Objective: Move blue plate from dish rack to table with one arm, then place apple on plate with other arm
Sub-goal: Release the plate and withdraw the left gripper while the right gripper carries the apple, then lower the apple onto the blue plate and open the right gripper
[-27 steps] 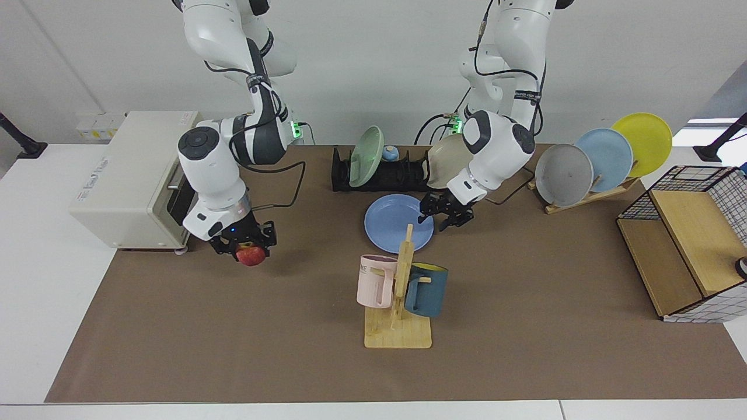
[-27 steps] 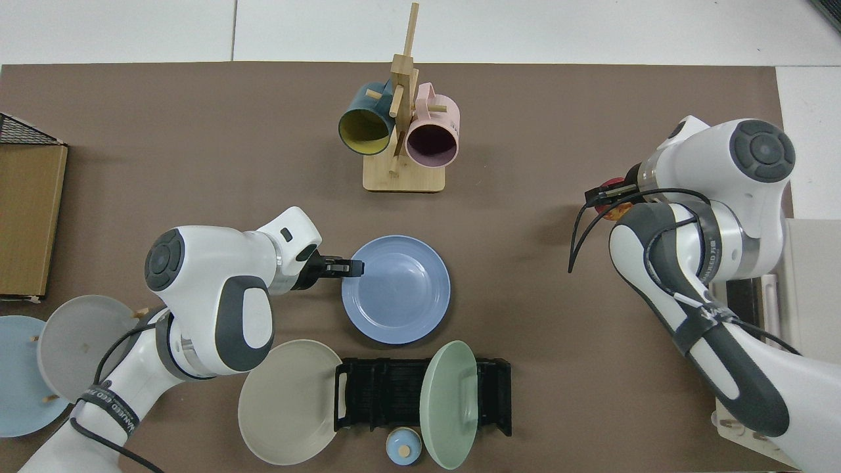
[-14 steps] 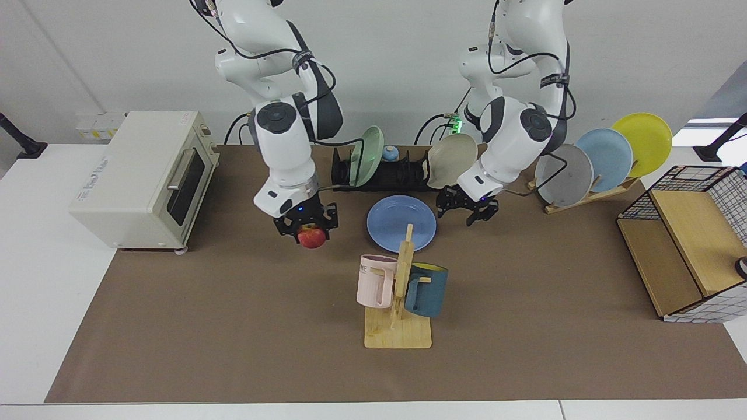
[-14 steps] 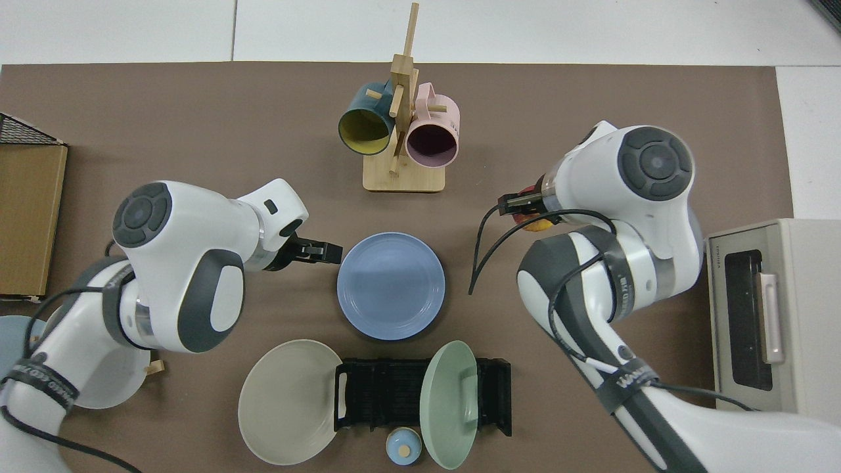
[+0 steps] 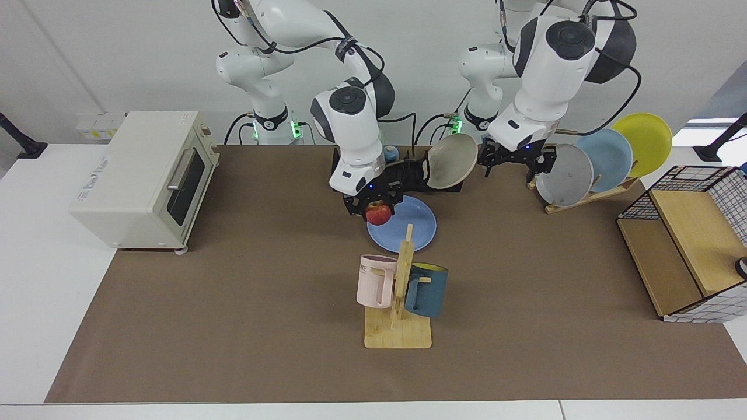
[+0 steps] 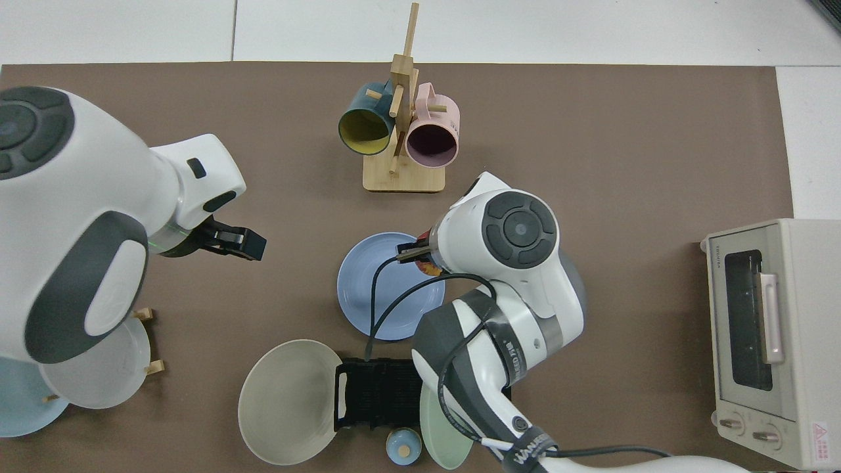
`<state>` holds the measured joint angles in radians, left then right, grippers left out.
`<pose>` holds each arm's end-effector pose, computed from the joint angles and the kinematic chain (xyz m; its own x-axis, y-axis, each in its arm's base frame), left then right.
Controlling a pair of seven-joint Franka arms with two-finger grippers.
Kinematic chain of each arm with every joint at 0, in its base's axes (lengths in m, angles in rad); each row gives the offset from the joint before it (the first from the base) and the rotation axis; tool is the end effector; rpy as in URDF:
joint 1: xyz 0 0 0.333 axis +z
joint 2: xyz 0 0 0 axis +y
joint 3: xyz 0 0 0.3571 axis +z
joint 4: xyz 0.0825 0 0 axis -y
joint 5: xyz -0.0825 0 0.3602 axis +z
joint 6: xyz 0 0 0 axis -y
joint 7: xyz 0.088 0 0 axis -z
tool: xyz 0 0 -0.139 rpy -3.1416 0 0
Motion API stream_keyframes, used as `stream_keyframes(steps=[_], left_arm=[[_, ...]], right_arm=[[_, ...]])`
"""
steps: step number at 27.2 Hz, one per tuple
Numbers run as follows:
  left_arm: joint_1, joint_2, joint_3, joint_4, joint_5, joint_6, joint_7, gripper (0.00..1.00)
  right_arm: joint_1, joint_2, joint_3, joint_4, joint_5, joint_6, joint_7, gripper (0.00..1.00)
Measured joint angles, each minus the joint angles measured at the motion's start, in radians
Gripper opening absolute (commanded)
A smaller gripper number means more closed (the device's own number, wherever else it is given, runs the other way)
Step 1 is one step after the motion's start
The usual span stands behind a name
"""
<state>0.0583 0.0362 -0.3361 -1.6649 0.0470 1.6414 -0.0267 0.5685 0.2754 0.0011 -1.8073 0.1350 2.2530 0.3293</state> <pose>0.5241 -0.1398 0.5790 0.9661 -0.2517 -0.0567 -0.2540 -0.9665 -0.0362 0.5364 0.3518 0.4280 0.9813 0.1525 0.1176 0.1707 -0.9715 -0.1645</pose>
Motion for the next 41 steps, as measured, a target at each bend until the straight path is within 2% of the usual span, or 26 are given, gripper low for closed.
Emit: stream_keyframes(steps=[8, 19, 21, 22, 23, 25, 26, 41], left_arm=[[-0.003, -0.038, 0.072, 0.085, 0.003, -0.074, 0.007, 0.99], [-0.017, -0.068, 0.118, 0.087, -0.027, -0.096, 0.011, 1.0], [-0.016, -0.072, 0.124, 0.087, -0.03, -0.097, 0.011, 1.0], [-0.015, -0.074, 0.126, 0.087, -0.031, -0.097, 0.011, 1.0], [-0.015, -0.075, 0.126, 0.087, -0.031, -0.098, 0.011, 1.0], [-0.015, -0.078, 0.126, 0.087, -0.031, -0.098, 0.011, 1.0], [-0.016, -0.079, 0.126, 0.087, -0.031, -0.098, 0.011, 1.0], [-0.015, -0.103, 0.132, 0.087, -0.031, -0.102, 0.01, 1.0]], right_arm=[[0.095, 0.091, 0.0, -0.008, 0.001, 0.108, 0.045, 0.0], [0.119, 0.149, -0.002, -0.024, 0.001, 0.151, 0.047, 0.01], [0.12, 0.15, -0.002, -0.028, 0.001, 0.152, 0.047, 0.1], [0.12, 0.15, -0.002, -0.029, 0.001, 0.152, 0.047, 0.2], [0.12, 0.15, -0.003, -0.029, 0.001, 0.152, 0.047, 0.37], [0.12, 0.15, -0.005, -0.03, 0.001, 0.152, 0.047, 0.83], [0.12, 0.15, -0.006, -0.03, 0.001, 0.152, 0.047, 1.0], [0.11, 0.119, -0.028, -0.029, 0.0, 0.13, 0.047, 1.0]])
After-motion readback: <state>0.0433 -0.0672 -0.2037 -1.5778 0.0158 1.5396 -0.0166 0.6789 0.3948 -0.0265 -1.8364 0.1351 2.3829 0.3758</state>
